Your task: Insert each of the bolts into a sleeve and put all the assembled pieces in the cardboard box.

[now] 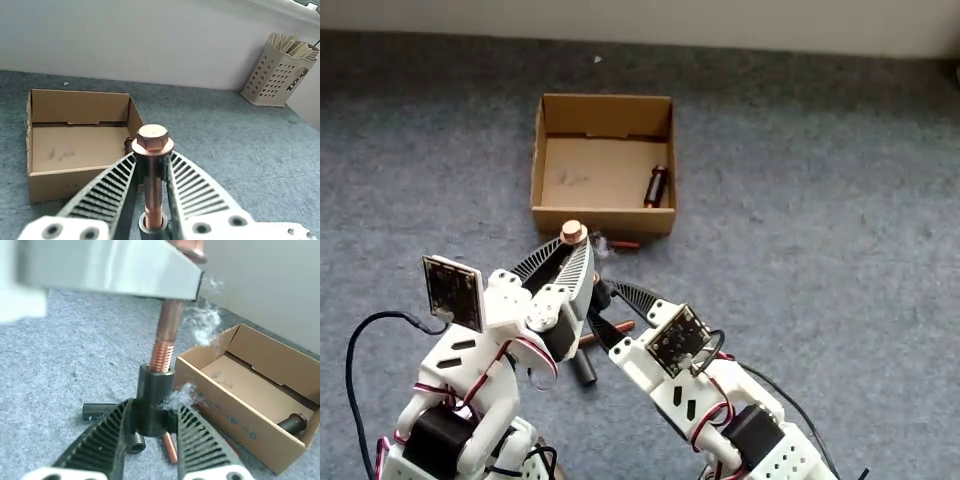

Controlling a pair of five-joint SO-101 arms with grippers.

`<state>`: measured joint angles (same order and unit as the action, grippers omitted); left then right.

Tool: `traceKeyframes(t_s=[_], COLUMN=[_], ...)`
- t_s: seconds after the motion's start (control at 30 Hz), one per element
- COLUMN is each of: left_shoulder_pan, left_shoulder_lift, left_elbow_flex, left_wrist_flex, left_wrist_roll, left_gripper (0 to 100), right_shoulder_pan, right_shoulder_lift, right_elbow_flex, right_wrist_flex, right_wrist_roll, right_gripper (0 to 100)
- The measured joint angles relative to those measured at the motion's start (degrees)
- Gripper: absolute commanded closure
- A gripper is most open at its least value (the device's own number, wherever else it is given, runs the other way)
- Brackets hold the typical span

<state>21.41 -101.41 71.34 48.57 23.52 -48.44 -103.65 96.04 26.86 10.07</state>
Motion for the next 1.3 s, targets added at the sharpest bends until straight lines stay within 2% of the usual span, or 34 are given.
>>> traceKeyframes(t_s=[0.07,0.23,0.4,0.53,0.63,0.8,1.03,1.17,1.3], left_shoulder_pan=[0.1,0.0,0.1,-1.5,-7.3,-20.8,-38.2,-43.7,-45.0], left_shoulder_lift=[0.0,-0.6,0.0,-0.6,-0.6,-0.6,-0.6,0.0,0.0], left_elbow_flex=[0.0,-0.1,-2.1,-8.2,-11.2,-11.3,1.0,10.3,17.8], left_wrist_flex=[0.0,3.9,14.1,17.7,17.8,18.3,18.5,17.4,12.0], left_wrist_roll=[-0.5,-5.1,-5.2,-5.7,-7.1,-12.4,-13.3,-14.3,-18.3], left_gripper=[94,71,70,70,70,70,70,70,70], right_shoulder_pan=[0.4,1.4,1.5,2.7,6.5,14.8,17.2,17.1,17.1], right_shoulder_lift=[0.0,0.0,-0.2,0.0,-0.2,-0.1,1.1,11.7,29.4], right_elbow_flex=[0.0,0.0,0.0,0.0,0.0,0.0,-2.8,-10.5,-20.5], right_wrist_flex=[0.0,0.0,0.0,0.1,0.0,0.0,0.0,-1.5,-7.3], right_wrist_roll=[0.0,0.0,0.0,0.1,0.1,-3.1,-3.0,-3.0,-3.0], right_gripper=[99.3,99.3,99.3,99.3,99.3,99.3,99.3,99.3,99.3])
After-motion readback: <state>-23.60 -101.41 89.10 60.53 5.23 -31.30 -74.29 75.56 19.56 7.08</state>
